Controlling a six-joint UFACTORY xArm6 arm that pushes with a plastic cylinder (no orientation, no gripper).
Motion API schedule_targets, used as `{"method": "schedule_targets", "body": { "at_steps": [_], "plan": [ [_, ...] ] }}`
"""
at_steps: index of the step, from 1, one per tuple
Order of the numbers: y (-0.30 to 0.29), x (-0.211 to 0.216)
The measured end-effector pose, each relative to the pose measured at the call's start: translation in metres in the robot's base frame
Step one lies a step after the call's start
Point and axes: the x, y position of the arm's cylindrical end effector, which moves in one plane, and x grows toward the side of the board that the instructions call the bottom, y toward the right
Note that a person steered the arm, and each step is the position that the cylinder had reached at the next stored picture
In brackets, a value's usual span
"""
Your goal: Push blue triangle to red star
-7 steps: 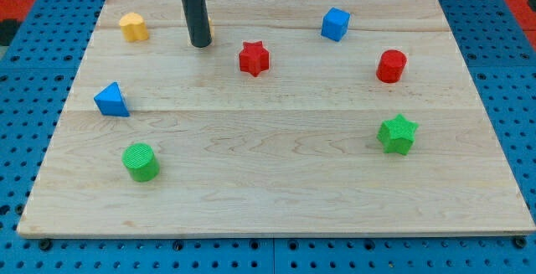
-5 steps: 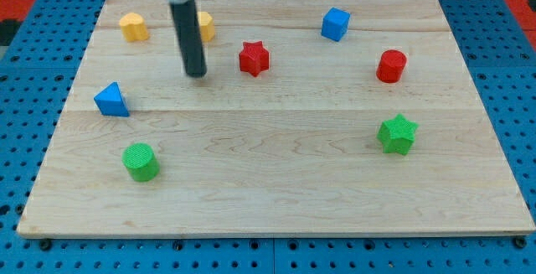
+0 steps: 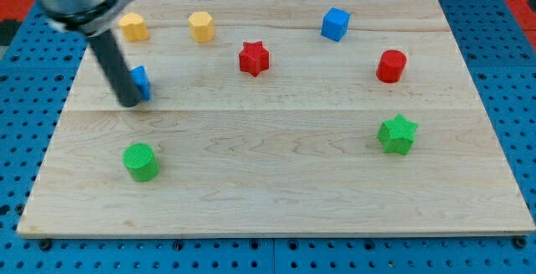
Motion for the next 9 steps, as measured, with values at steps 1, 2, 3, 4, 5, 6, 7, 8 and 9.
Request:
{"method": "schedule_targets", "body": {
  "at_steps": [1,2,3,4,5,6,7,8,9],
  "plan": [
    [0.01,-0.034],
    [-0.026,-0.027],
    [-0.07,-0.021],
    [-0.061,-0.057],
    [-0.011,-0.069],
    [0.028,-0.071],
    [0.028,-0.062],
    [0.064,-0.06],
    [0.084,-0.08]
  ]
}}
